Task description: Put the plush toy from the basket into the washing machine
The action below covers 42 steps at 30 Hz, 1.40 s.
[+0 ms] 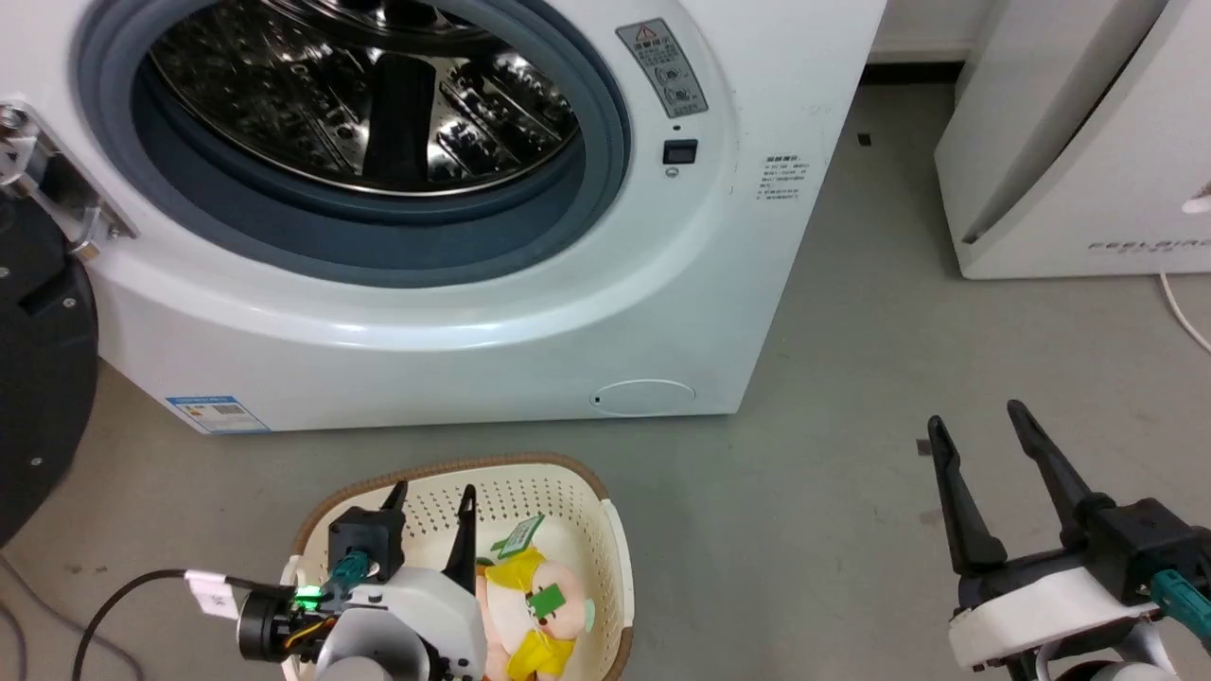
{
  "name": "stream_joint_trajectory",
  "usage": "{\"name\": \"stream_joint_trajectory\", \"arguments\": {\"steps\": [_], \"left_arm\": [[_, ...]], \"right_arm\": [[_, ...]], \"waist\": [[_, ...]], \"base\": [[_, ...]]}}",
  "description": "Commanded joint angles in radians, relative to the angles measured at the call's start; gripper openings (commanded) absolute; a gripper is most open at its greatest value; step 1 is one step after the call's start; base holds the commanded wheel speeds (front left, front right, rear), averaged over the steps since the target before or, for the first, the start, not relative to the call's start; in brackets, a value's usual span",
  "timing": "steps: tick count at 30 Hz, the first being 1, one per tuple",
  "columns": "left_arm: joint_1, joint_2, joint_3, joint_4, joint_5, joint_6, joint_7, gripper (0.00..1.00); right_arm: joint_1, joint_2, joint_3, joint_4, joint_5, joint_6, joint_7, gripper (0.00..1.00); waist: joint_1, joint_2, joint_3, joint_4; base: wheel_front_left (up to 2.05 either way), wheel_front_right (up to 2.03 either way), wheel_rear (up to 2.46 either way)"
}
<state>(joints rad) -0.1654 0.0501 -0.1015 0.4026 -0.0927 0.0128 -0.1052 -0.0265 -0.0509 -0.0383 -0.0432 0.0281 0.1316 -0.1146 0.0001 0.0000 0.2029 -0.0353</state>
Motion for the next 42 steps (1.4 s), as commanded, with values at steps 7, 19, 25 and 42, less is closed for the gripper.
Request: {"name": "stream_joint_trajectory", "arguments": {"steps": [7,19,25,42], "left_arm": [[-0.089,0.007,-0.022,0.12,-0.022,-0.023,-0.013,1.0],[-0.253,0.018,-0.062,0.364,-0.053,-0.047,0.004,1.0],[-0.315,0.027,-0.087,0.459,-0.065,-0.068,0.048,1.0],[-0.466,0.054,-0.118,0.656,-0.135,-0.079,0.148,1.0]], "right_arm": [[-0.029,0.0,-0.015,-0.019,0.007,0.0,-0.024,1.0],[-0.058,0.0,-0.033,-0.056,0.02,-0.001,-0.053,1.0],[-0.074,0.0,-0.038,-0.067,0.027,-0.001,-0.066,1.0],[-0.112,0.001,-0.049,-0.098,0.047,-0.001,-0.101,1.0]], "waist": [[-0.0001,0.0,0.075,-0.022],[-0.0001,0.0,0.222,-0.051],[-0.0001,0.0,0.286,-0.063],[-0.0001,0.0,0.475,-0.096]], "base": [[0.0,0.0,0.0],[0.0,0.0,0.0],[0.0,0.0,0.0],[0.0,0.0,0.0]]}}
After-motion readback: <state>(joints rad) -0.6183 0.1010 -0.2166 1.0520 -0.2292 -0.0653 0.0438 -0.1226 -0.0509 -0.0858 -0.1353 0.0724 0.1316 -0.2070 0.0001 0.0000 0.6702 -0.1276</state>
